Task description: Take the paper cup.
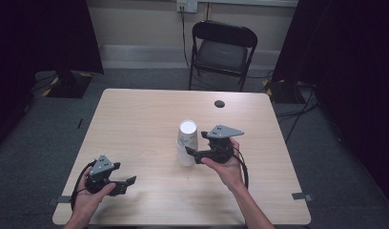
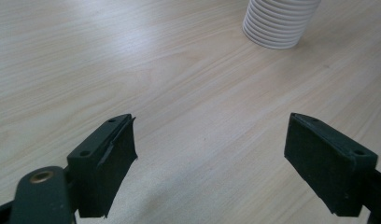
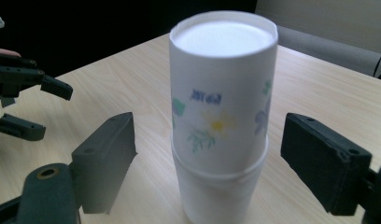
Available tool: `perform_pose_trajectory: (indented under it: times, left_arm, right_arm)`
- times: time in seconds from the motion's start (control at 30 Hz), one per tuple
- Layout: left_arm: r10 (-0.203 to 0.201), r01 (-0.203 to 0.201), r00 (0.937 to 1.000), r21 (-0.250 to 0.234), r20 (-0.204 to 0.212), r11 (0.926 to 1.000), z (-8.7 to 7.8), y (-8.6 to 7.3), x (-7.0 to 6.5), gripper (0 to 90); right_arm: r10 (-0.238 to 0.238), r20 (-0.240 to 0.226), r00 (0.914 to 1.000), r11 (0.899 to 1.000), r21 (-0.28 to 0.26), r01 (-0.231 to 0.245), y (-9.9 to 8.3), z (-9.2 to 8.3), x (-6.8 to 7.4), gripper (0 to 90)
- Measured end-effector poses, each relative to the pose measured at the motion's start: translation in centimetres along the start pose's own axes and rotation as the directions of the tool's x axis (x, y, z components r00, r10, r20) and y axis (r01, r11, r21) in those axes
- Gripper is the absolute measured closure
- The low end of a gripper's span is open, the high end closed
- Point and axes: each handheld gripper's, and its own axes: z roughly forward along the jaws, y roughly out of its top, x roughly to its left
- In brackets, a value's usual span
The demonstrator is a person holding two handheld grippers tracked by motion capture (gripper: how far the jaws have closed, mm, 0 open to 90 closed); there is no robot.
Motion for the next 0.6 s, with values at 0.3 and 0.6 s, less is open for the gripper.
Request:
perform_pose_trajectory:
  times: [0.3, 0.6]
  left_arm:
    - [0.006, -0.006, 1.0000, 0.003, -0.002, 1.0000, 0.0, 0.0, 0.0, 16.2]
    - [0.005, -0.005, 1.0000, 0.002, -0.003, 1.0000, 0.0, 0.0, 0.0, 16.2]
  right_arm:
    - [-0.004, 0.005, 1.0000, 1.000, -0.020, 0.004, 1.2, 1.7, -0.4, 17.8]
    - [-0.010, 0.008, 0.9999, 1.000, -0.013, 0.011, 1.7, 3.2, -0.6, 20.7]
